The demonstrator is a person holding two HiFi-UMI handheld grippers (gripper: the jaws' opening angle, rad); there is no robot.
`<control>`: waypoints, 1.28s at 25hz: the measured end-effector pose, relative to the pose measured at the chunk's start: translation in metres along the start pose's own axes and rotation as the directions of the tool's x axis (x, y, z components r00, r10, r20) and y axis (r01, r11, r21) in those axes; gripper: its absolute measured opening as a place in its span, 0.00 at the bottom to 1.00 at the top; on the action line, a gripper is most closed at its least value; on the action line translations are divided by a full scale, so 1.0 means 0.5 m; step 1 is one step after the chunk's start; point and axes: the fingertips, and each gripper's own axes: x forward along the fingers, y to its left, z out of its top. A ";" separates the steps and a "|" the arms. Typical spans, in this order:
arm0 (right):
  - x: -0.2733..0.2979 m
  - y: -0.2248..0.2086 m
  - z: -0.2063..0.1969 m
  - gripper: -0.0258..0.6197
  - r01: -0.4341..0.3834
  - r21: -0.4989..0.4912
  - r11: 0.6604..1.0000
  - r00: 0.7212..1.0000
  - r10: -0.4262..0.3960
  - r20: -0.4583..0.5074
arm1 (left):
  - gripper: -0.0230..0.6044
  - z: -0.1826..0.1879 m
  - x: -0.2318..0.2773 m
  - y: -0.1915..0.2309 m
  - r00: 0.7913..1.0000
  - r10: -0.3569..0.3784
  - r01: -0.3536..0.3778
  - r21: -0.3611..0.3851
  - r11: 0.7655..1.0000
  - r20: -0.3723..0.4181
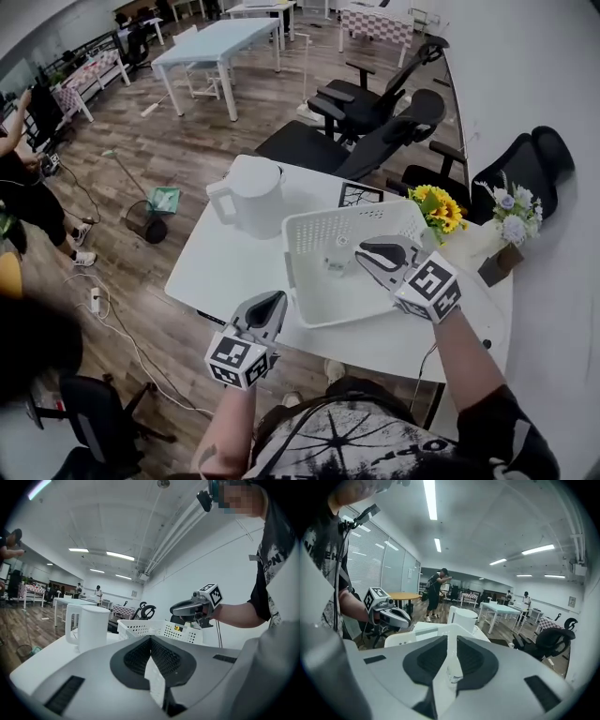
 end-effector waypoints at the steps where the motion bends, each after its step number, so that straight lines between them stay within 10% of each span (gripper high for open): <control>1: 0.010 -0.004 -0.007 0.15 -0.008 0.001 1.000 1.000 0.008 -0.011 | 0.05 -0.002 0.001 0.004 1.000 0.007 -0.007 -0.005 1.000 0.001; 12: 0.133 -0.047 -0.090 0.37 -0.129 0.032 0.991 0.981 0.132 -0.144 | 0.05 -0.017 0.014 0.047 0.995 0.099 -0.099 -0.042 0.994 0.011; 32: 0.210 -0.055 -0.152 0.30 -0.212 0.056 0.976 0.966 0.218 -0.140 | 0.05 -0.076 0.015 0.074 0.979 0.204 -0.204 -0.088 0.975 -0.019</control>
